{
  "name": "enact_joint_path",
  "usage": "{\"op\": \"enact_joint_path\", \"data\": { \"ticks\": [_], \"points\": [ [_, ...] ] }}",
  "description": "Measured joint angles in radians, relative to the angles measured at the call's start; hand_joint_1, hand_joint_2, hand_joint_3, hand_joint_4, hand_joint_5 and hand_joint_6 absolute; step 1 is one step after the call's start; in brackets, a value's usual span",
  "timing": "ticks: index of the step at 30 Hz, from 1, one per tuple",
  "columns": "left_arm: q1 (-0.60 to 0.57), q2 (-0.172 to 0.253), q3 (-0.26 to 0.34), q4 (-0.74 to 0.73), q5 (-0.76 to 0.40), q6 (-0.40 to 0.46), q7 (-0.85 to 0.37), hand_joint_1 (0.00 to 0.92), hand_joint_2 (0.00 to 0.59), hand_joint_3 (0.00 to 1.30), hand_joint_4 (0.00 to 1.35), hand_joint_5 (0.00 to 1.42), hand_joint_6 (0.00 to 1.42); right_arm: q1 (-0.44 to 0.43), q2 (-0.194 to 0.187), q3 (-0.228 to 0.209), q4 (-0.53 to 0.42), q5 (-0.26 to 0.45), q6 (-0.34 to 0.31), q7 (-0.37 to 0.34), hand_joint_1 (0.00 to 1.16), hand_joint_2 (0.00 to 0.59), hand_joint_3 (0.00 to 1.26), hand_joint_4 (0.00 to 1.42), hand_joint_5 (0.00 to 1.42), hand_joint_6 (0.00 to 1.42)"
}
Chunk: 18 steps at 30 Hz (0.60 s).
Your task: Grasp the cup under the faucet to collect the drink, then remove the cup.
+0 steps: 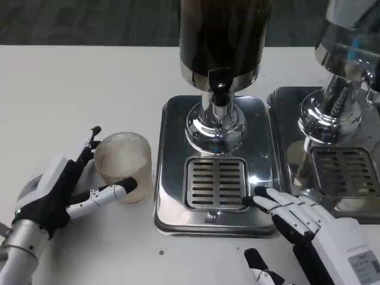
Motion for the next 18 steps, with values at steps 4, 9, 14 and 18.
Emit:
{"op": "enact_joint_path", "data": {
  "ticks": [4,9,14,18],
  "points": [
    [-0.014,-0.003,-0.009,0.01,0.002,0.009,0.005,0.144,0.001,0.0,0.0,0.16,0.17,0.004,0.0,-0.003,-0.004,0.001,0.0,0.001,0.46,0.436,0.28,0.19,0.22,0.22],
    [-0.034,-0.006,-0.035,0.016,0.023,0.033,0.029,0.144,0.0,0.0,0.0,0.16,0.17,0.012,0.003,-0.004,-0.006,0.004,0.0,0.003,0.46,0.436,0.28,0.19,0.23,0.22],
    [-0.039,-0.008,-0.062,0.006,0.067,0.066,0.074,0.144,0.001,0.0,0.0,0.16,0.17,0.015,0.007,-0.005,-0.013,0.006,0.0,0.005,0.47,0.436,0.28,0.19,0.23,0.22],
    [-0.039,-0.012,-0.082,-0.011,0.096,0.1,0.101,0.147,0.008,0.0,0.01,0.17,0.17,0.018,0.008,-0.005,-0.016,0.008,0.0,0.011,0.47,0.436,0.28,0.19,0.23,0.22]
  ]
}}
